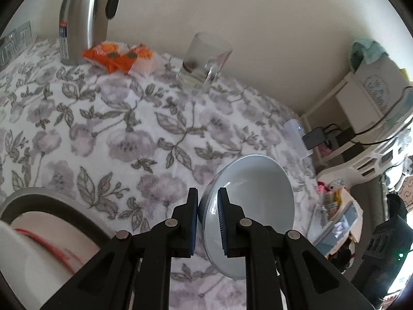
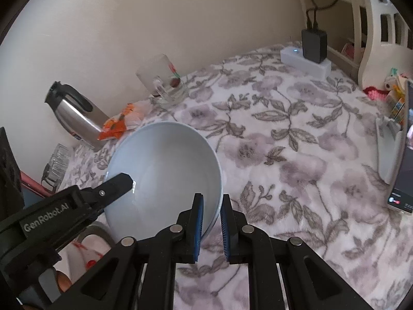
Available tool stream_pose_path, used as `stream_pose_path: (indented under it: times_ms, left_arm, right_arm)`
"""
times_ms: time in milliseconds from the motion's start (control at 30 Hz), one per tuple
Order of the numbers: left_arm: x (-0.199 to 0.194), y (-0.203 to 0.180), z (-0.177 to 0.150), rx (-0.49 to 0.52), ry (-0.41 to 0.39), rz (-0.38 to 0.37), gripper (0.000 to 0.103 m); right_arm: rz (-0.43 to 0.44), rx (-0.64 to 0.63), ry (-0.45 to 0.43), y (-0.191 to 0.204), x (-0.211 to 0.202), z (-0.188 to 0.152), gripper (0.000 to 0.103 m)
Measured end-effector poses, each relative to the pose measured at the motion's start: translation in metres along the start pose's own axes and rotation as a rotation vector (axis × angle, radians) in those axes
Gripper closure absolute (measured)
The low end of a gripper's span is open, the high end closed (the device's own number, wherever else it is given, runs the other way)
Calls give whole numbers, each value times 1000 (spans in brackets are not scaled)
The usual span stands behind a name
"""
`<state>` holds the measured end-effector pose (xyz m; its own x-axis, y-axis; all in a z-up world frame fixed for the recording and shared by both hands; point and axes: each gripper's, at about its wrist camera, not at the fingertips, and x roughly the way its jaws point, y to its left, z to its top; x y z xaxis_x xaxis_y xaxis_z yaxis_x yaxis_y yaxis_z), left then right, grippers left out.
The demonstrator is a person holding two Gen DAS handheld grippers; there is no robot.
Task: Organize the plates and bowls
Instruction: 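Lift the round white bowl with both tools and carry it over the basin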
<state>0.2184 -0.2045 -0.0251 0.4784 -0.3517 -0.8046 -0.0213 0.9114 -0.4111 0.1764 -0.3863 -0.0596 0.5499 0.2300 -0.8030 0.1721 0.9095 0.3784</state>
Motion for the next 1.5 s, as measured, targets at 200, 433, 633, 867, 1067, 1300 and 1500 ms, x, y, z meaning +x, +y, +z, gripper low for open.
stream_pose_path:
  times_ms: [200, 433, 633, 867, 1067, 1300, 1500]
  left_arm:
    - [-42, -6, -4, 19, -55, -49, 88]
    - [-83, 1, -8, 26, -90, -100, 88]
    - [-114, 20, -13, 16, -128, -115, 88]
    - [-151, 48, -17, 7, -184, -138, 88]
    - [-169, 79, -21, -34, -201, -152, 88]
    - [-181, 118, -28, -103, -202, -163, 88]
    - [-189, 139, -35, -128, -212, -161, 88]
  right_arm:
    - [-6, -20, -38, 15, -34, -4, 89]
    - [7, -36, -66, 35, -68, -14, 89]
    - [18, -77, -77, 64, -86, -26, 89]
    - [46, -107, -66, 96, -96, -40, 89]
    - [58, -141, -42, 121, -95, -54, 89]
    - [75, -175, -5, 147, -87, -73, 89]
    - [76, -204, 24, 166, -79, -86, 89]
